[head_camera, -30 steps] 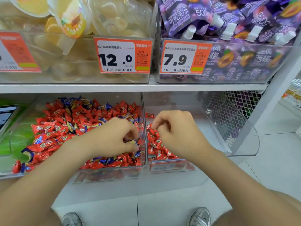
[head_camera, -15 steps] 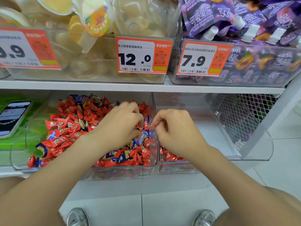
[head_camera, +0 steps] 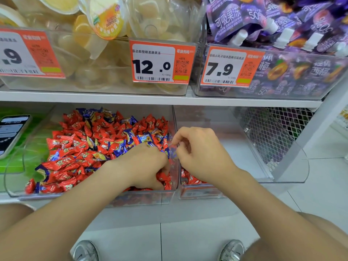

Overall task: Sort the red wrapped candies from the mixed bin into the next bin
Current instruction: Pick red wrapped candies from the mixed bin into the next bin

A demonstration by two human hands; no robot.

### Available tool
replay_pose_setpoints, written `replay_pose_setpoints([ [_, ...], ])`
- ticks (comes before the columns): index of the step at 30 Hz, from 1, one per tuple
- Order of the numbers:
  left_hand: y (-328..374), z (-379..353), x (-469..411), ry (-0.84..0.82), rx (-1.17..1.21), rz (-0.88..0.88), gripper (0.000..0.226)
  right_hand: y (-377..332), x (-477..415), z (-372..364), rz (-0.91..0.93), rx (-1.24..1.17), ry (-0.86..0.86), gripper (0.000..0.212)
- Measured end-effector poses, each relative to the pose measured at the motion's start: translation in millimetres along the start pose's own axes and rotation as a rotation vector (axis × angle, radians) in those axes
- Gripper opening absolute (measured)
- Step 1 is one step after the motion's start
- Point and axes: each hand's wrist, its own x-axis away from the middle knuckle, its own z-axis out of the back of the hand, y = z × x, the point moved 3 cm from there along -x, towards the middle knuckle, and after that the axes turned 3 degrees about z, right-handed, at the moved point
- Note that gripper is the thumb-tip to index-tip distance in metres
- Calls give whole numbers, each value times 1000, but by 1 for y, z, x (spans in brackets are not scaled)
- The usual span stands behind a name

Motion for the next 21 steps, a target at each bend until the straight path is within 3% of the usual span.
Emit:
replay_pose_setpoints([
  [3, -10, 5, 3, 8, 100, 12, 44, 3, -2, 0, -3, 5, -4, 24],
  [7, -33, 17, 9, 184, 195, 89, 45, 4, -3, 2, -1, -14, 55, 24],
  [11, -49, 33, 21, 439, 561, 192, 27, -4, -1, 2, 100, -115, 120, 20],
  [13, -47, 39, 28, 496, 808, 234, 17, -10, 1, -2, 138, -188, 81, 33],
  [16, -35, 42, 33, 402, 1153, 241, 12, -16, -2, -9, 159, -194, 31, 62],
  [21, -26, 36, 30, 282, 1499, 249, 23, -11, -10, -7, 108, -180, 104, 42],
])
